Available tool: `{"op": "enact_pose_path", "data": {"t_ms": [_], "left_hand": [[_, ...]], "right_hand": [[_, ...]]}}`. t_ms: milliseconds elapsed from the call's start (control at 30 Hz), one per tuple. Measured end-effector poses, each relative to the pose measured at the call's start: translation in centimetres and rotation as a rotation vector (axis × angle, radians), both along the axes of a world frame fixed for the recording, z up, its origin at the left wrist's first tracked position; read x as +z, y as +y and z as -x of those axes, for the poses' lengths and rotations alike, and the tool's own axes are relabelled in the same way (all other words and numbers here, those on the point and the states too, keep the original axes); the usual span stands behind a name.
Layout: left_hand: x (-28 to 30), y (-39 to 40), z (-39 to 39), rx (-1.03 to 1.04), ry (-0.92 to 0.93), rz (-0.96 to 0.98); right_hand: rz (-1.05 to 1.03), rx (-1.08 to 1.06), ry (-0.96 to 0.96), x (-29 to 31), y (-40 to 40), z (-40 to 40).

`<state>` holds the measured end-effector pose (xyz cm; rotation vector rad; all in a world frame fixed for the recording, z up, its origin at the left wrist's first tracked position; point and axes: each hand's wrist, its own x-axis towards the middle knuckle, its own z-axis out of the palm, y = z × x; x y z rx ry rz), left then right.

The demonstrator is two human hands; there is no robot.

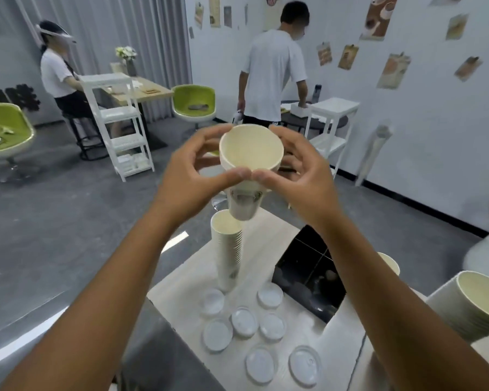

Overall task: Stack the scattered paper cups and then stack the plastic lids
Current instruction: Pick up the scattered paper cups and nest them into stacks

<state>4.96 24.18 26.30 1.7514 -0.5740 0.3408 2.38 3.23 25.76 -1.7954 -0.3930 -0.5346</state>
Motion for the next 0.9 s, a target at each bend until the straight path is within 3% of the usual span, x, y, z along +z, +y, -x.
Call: {"op": "enact_pose_path", "data": {"t_ms": [200,667,900], "left_hand": [[-1.5,1.9,-4.7,-0.006,0.079,0.060],[-19.3,1.6,-9.7,-0.042,0.430,-0.029],[-20.4,0.9,-9.4,-0.055,0.491,0.031]], "right_hand": [[0.013,0.014,0.042,-0.9,2.0,-5.2],[-0.003,0.016,0.456,-18.3,1.8,-9.7],[-0.039,0.035,0.504,-19.7,1.5,-10.2]]}}
